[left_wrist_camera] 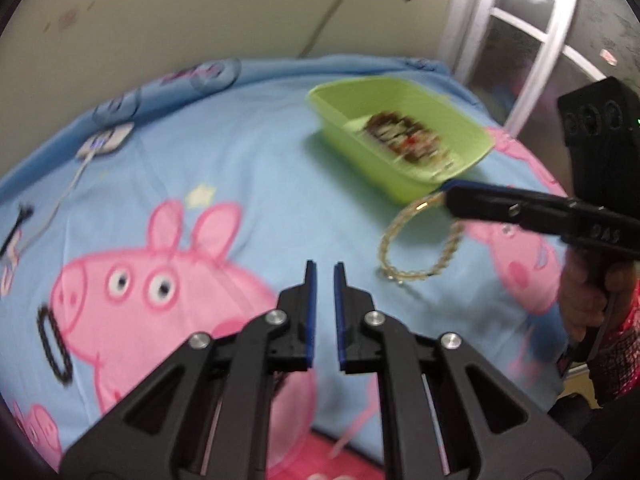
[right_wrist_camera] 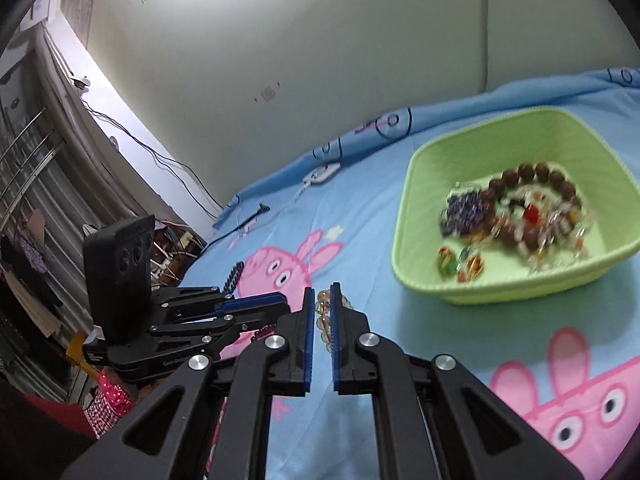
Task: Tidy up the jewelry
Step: 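Carry the amber bead bracelet into the green basket and open the right gripper, then grasp the dark purple bead strand with both grippers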
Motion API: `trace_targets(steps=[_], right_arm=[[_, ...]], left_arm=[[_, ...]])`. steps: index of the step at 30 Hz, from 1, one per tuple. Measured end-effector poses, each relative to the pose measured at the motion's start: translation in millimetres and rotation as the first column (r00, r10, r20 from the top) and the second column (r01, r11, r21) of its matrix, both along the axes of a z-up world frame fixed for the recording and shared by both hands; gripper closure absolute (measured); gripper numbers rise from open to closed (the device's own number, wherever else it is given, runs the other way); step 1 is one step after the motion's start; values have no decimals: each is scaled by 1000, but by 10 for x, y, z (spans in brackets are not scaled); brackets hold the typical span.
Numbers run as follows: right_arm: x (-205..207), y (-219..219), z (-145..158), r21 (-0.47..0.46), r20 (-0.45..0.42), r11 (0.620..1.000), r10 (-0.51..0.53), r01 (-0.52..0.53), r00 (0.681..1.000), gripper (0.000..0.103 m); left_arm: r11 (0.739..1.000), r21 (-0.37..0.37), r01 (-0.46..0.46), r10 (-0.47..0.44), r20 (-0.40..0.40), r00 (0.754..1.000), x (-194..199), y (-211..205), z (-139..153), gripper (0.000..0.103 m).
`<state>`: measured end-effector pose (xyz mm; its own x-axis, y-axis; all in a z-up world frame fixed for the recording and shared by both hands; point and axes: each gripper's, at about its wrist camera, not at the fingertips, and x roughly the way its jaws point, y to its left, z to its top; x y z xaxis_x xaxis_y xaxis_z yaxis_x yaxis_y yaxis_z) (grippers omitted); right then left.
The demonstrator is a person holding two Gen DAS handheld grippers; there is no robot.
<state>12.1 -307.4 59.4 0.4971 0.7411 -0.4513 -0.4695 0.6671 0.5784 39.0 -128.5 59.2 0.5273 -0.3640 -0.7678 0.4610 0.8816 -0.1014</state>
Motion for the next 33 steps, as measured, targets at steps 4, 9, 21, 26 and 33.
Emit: trace_targets(steps=[4, 9, 21, 26, 33], right_arm=[[5, -89, 153, 18, 35, 1000, -4, 3, 999, 103], [32, -149, 376, 41, 79, 999, 5, -8, 997, 103], [403, -622, 700, 41, 157, 992, -127, 122, 979, 103], [641, -747, 529, 17, 118, 985, -174, 173, 978, 103], [935, -871, 243, -70, 81, 950, -299, 304, 951, 103]], left_arm=[[997, 14, 78, -79, 67, 995, -12, -273, 138, 69], [991, 39, 130, -134, 105, 985, 86, -561, 231, 69], [987, 2, 159, -158, 129, 979, 731, -947, 609, 96], [988, -4, 151, -151, 74, 986, 1015, -1070, 493, 96], [995, 7, 99, -99, -17, 995, 1292, -1237, 260, 93]])
